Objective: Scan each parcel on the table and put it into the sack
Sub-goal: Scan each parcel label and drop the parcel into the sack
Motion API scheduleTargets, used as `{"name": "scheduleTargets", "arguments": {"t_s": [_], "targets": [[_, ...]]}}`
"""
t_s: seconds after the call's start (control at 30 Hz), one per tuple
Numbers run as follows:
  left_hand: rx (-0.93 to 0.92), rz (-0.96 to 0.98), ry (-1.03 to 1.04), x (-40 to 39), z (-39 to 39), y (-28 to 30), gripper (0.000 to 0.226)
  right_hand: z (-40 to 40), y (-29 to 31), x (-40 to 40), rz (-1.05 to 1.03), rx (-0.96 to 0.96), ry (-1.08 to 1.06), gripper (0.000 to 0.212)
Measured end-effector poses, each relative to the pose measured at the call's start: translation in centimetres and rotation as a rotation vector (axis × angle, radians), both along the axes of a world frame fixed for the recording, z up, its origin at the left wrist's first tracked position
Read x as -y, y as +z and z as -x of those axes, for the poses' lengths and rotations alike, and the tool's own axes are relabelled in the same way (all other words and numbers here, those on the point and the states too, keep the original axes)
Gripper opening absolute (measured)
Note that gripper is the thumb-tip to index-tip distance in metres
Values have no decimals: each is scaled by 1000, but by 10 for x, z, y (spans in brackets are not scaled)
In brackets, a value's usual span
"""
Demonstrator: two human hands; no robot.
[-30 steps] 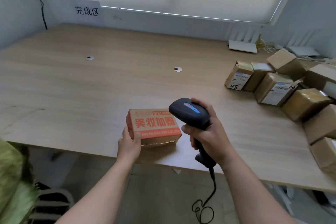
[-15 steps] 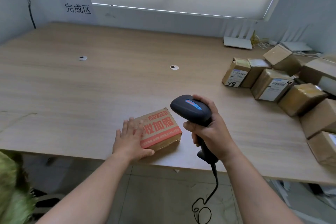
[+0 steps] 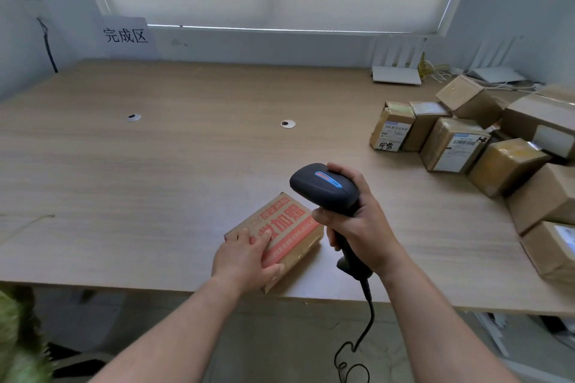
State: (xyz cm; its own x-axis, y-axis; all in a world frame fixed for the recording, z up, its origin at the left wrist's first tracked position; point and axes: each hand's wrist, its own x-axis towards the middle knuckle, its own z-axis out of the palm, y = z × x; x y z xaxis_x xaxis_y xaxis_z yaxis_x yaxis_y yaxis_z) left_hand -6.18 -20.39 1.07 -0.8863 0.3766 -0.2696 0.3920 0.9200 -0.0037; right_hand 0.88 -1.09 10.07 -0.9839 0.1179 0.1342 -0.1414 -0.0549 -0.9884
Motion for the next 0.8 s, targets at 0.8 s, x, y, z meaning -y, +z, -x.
{"name": "scheduleTargets", "arguments": {"t_s": [0.8], "targets": [[161, -846, 584, 39, 69, 47, 62, 6, 0, -20, -23, 16, 27, 68]]}}
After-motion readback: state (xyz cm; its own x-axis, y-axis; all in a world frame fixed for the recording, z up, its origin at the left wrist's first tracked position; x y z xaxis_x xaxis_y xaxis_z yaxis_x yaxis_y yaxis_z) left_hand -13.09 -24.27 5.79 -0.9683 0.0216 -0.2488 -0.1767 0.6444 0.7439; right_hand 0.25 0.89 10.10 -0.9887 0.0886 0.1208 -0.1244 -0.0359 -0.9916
